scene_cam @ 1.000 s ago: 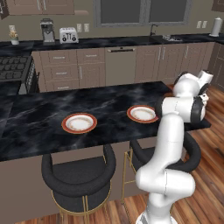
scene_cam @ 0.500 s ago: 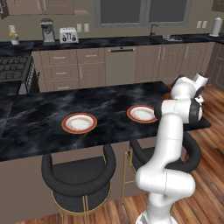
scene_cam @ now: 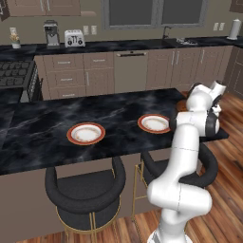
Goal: Pick the chicken drumstick and cucumber from their plates and place them in the bowl. Then put the bowl in the fridge.
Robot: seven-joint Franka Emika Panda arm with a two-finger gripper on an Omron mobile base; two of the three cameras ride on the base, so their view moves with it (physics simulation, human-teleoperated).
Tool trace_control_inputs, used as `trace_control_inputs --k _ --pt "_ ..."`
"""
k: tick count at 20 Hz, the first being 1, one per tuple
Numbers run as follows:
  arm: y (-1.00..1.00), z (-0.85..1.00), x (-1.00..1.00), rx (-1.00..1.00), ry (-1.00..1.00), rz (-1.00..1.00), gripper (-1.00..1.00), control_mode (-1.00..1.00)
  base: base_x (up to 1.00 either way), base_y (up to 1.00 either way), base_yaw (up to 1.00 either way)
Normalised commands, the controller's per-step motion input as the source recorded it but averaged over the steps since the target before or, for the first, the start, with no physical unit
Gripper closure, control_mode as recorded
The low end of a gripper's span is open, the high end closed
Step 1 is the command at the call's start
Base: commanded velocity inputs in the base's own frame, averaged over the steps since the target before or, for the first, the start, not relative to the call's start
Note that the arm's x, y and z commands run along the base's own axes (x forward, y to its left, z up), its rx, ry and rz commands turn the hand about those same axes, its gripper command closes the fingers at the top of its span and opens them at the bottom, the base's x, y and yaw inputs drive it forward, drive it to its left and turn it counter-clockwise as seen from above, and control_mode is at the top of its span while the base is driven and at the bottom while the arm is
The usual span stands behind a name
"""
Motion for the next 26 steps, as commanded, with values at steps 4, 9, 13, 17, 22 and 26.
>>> trace_control_inputs --k 4,9,13,17,22,26 --pt "-0.05 -0.14 0.00 0.03 0.00 -0.05 1.00 -1.00 0.00 0.00 0.00" --pt "0.04 -0.05 -0.12 0.02 0.00 -0.01 1.00 -1.00 0.00 0.00 0.00" --pt "0.22 0.24 -0.34 0.01 -0.04 0.00 1.00 -1.00 0.00 0.00 0.00" --pt "0.47 0.25 -0.58 -0.10 -0.19 0.05 1.00 -1.00 0.00 0.00 0.00" --pt "0.50 0.20 -0.61 -0.20 -0.34 0.00 1.00 -1.00 0.00 0.00 0.00" --pt "0.57 0.18 -0.61 -0.30 -0.31 0.00 1.00 -1.00 0.00 0.00 0.00"
